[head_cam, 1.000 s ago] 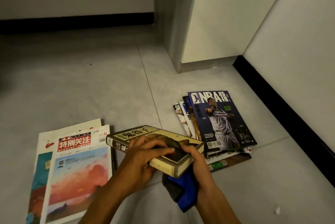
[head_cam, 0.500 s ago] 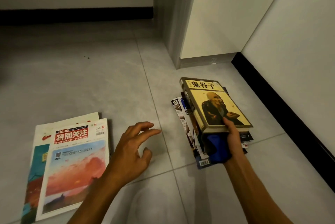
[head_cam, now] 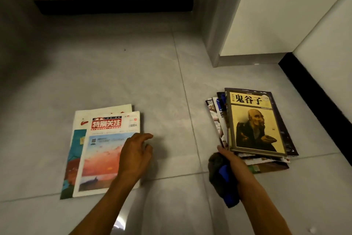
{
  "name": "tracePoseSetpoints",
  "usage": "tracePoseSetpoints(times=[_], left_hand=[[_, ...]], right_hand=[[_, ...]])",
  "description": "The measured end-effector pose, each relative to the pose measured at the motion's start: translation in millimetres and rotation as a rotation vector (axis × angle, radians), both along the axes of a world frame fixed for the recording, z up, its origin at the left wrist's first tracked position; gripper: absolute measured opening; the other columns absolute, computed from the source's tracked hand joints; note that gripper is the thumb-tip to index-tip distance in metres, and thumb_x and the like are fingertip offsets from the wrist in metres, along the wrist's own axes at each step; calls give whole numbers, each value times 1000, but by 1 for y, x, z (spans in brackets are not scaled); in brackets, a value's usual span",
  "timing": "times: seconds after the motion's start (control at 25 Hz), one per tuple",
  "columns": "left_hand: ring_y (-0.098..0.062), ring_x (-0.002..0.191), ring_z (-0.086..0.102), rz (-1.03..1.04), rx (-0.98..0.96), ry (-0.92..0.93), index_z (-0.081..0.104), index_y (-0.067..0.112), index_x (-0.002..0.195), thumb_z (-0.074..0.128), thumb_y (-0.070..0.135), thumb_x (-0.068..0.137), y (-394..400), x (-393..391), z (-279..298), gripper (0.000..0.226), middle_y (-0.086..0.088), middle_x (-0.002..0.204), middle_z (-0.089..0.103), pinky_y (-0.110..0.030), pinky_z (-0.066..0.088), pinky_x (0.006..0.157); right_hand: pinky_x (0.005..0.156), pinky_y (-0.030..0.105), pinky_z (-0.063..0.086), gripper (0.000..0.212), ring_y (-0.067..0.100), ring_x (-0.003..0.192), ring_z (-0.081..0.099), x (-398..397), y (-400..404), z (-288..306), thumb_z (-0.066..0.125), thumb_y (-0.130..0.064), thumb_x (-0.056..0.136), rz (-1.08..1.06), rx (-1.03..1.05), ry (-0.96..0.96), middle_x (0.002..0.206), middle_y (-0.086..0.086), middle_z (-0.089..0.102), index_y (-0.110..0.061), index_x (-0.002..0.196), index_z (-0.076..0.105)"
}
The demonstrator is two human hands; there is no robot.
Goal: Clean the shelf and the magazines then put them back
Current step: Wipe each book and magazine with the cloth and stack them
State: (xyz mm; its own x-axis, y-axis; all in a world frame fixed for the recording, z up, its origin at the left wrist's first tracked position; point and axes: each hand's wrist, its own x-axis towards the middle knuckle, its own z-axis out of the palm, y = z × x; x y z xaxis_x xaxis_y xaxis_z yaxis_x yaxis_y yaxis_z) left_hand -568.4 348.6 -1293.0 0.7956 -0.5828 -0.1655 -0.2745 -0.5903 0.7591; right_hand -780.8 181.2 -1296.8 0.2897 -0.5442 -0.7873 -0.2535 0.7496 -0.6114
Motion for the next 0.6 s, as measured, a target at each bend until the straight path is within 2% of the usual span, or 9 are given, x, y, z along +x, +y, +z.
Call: tracePoseSetpoints(times=[0.12,0.2,0.28,0.32,0.36,0.44,0.52,0.6], left_hand=[[-13,98,61,89,-54,247,66,29,101,59,21,95,13,15,11,13,14,103,63,-16,46,77],[-18,98,66,-31,-119,525,67,30,104,58,37,93,15,16,22,16,9,101,70,-25,53,82],[-18,102,68,-94,-243,859,65,30,113,56,48,88,11,7,29,32,3,108,72,-34,54,90],[-18,105,67,-83,-308,956,65,29,116,60,48,86,8,4,29,37,1,111,72,-37,53,92],[-20,108,66,-73,-372,990,65,27,118,65,45,84,6,4,27,39,-2,114,71,-38,53,93],[-23,107,66,-12,-422,885,65,25,116,71,27,83,1,6,20,33,-2,111,71,-37,55,88],[-21,101,69,123,-452,820,66,25,111,65,13,88,-5,7,17,26,0,104,73,-31,58,78],[-16,96,70,185,-512,877,65,25,113,59,10,90,-9,5,15,28,2,103,74,-29,57,74]], right_hand=[[85,44,55,38,34,96,69,50,39,7,68,-9,80,20,93,-239,108,18,70,-8,117,63],[82,45,55,53,36,104,66,84,53,15,55,7,78,42,55,-383,116,17,67,-16,125,59],[78,46,56,63,38,106,65,104,55,20,52,10,73,57,4,-468,120,16,65,-18,130,55],[79,48,56,62,38,106,65,110,51,19,52,8,75,65,-28,-476,121,16,65,-18,131,54],[82,49,56,58,37,107,65,113,47,21,53,6,79,83,-67,-480,121,16,65,-18,131,55],[82,46,56,44,32,105,66,117,40,19,58,-3,86,126,-177,-378,117,11,68,-19,127,59],[78,39,57,33,27,102,67,117,40,16,64,-14,88,137,-189,-268,112,8,70,-19,121,62],[78,37,58,25,26,100,68,112,45,14,66,-19,89,186,-152,-233,106,8,72,-15,113,66]])
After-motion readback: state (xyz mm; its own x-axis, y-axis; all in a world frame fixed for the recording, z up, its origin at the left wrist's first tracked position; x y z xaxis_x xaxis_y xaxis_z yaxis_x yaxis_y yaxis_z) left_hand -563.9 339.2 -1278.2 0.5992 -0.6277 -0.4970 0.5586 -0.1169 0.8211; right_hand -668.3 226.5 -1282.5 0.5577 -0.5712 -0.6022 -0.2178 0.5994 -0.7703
